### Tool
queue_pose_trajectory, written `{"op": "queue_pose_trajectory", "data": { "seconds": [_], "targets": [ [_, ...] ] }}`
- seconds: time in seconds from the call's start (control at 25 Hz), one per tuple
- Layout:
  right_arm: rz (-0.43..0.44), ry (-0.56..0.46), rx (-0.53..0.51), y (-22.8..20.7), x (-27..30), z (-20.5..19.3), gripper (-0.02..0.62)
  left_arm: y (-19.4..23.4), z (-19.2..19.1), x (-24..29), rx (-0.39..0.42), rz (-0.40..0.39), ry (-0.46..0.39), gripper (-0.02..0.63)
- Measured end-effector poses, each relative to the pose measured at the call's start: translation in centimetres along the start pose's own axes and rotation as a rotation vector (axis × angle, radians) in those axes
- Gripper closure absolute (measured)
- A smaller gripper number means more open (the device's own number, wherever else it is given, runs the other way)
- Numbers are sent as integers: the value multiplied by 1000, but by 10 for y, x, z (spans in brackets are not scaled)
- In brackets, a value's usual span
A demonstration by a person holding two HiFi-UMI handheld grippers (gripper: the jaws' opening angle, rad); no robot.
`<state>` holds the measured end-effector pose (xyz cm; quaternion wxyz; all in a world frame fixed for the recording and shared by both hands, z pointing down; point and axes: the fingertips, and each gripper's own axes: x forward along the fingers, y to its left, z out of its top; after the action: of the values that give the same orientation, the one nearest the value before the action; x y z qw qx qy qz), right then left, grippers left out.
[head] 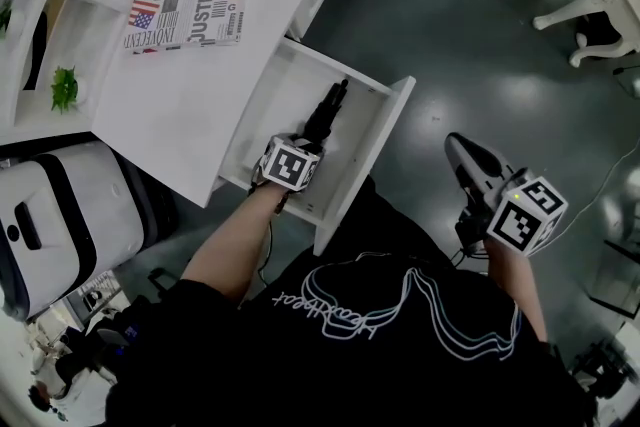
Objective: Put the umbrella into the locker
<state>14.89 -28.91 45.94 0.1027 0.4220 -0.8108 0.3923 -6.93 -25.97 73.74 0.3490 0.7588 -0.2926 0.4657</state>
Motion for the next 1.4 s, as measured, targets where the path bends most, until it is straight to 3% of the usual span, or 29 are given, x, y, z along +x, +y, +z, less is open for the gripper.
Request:
{"op": "queue_pose_trajectory", "data": {
  "seconds": [0.2,0.48,0.72,0.92,1.04,1.2,1.4],
  "targets": [
    [49,-2,-43,20,8,-1,592,4,7,-17,133,102,-80,291],
    [126,7,-119,55,15,-6,592,-8,28,-67,95,89,-209,293],
    [180,-2,-149,83,13,-3,592,-44,56,-147,12,-26,-371,316],
    [241,-6,-188,116,11,-1,592,-75,79,-233,-191,-174,-607,456],
    [284,-29,-237,138,3,0,592,-94,88,-277,-243,-254,-717,517],
    [321,-81,-328,167,-13,6,592,-123,96,-332,-182,-318,-835,586],
    [343,-114,-374,192,-24,0,592,-153,93,-367,-39,-305,-900,600]
  ]
}}
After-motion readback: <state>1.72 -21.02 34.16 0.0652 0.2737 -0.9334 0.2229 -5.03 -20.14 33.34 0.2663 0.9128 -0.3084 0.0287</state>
